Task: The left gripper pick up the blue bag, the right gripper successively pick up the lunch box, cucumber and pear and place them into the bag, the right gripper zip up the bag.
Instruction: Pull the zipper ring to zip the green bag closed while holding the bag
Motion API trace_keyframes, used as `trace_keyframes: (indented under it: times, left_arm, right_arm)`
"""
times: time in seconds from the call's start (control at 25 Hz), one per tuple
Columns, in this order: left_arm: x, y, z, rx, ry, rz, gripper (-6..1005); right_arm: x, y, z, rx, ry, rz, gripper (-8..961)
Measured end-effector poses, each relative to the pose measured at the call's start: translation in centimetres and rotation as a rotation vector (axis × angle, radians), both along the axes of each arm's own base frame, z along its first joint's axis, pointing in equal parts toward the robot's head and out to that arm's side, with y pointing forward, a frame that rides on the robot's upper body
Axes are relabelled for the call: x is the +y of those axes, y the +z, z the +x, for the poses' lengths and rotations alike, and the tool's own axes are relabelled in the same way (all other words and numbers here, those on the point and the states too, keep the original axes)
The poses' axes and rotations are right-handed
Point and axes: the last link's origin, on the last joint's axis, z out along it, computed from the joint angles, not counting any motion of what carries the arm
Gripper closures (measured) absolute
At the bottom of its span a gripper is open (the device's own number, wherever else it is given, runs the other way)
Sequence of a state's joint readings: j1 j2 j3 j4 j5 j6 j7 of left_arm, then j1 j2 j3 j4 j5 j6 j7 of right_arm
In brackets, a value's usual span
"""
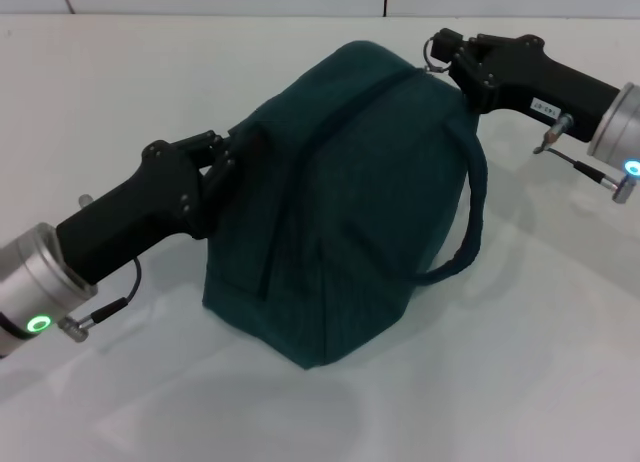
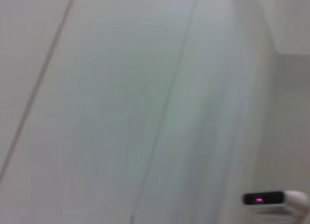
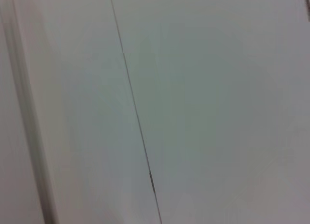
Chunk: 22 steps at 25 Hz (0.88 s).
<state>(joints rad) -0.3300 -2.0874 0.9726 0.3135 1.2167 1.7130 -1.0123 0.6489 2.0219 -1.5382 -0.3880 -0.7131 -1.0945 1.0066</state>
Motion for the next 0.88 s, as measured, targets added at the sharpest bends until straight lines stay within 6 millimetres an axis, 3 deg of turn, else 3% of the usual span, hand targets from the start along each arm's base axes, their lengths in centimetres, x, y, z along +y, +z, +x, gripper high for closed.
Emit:
trace_keyframes:
  times: [0.52,0.64,0.88]
  left_arm:
    - [0.7,-0.6,-1.5,0.048,0.116,0.014,936]
    - [0.7,0.0,-2.1,0.037,0.148,0.035,764]
    - [0.6,1.8,-2.9,-0.003,0.19,0.056,519]
  right_arm:
    - [-0.4,0.1,0.0,0.021,0.009,-0.008,945]
    - [-0.5,0.1,0.0,0.025,0.014,-0.01,945]
    - [-0.6,0.3,0.1,0.027,0.015,-0.008,944]
